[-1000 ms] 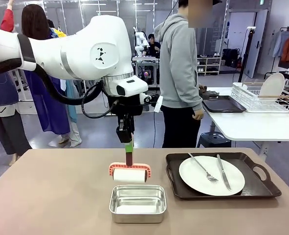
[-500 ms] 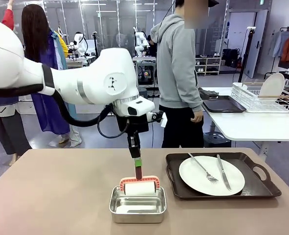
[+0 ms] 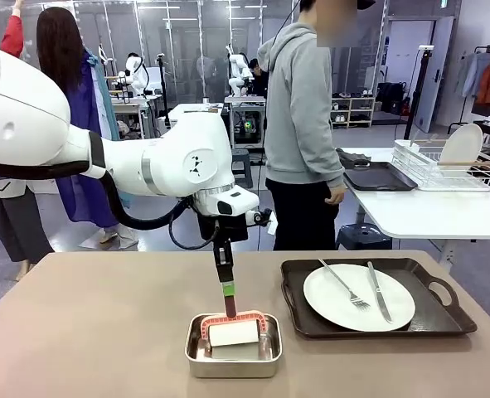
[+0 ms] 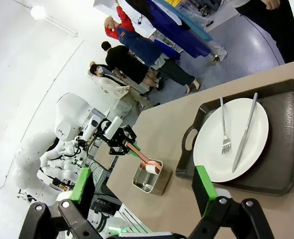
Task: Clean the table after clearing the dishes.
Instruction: Place the Lint Roller back on top of the Airtight Container.
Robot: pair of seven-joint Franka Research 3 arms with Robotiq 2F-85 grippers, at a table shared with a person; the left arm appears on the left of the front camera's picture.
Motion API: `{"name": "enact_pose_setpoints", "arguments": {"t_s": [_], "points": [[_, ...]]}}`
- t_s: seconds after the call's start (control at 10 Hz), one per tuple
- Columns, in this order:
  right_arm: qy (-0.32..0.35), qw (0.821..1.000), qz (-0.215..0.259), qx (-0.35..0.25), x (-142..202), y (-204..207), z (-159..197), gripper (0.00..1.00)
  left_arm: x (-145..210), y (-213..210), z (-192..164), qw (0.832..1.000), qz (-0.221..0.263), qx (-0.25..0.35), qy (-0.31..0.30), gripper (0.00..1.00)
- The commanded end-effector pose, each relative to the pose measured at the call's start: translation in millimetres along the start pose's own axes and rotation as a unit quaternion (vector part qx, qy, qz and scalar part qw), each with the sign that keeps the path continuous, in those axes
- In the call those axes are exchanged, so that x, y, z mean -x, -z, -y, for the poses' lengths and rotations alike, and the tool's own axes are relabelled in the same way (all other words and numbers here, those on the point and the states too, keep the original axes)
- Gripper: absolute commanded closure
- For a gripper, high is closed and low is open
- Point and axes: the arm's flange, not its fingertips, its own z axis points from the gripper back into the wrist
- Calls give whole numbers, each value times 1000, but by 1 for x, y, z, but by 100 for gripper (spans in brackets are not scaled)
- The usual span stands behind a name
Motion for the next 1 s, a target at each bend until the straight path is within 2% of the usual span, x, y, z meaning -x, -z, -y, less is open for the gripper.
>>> {"name": "enact_pose_setpoints", "arguments": {"t_s": [0.0,0.2,0.6,0.7,0.9], "points": [[-3,1000,0,-3,0,0,-3,0,-1,1,-11,999,-41,-10,3,78],[-3,1000,0,-3,0,0,-3,0,-4,4,-11,999,-50,-15,2,78],[-3,1000,0,-3,0,0,-3,0,-1,-3,-11,998,-51,-27,-3,11],[-3,1000,0,-3,0,0,-3,0,-1,-6,-11,998,-51,-29,-4,0],[-3,1000,0,-3,0,0,-3,0,-1,-13,-12,999,-39,-30,-5,0]]}}
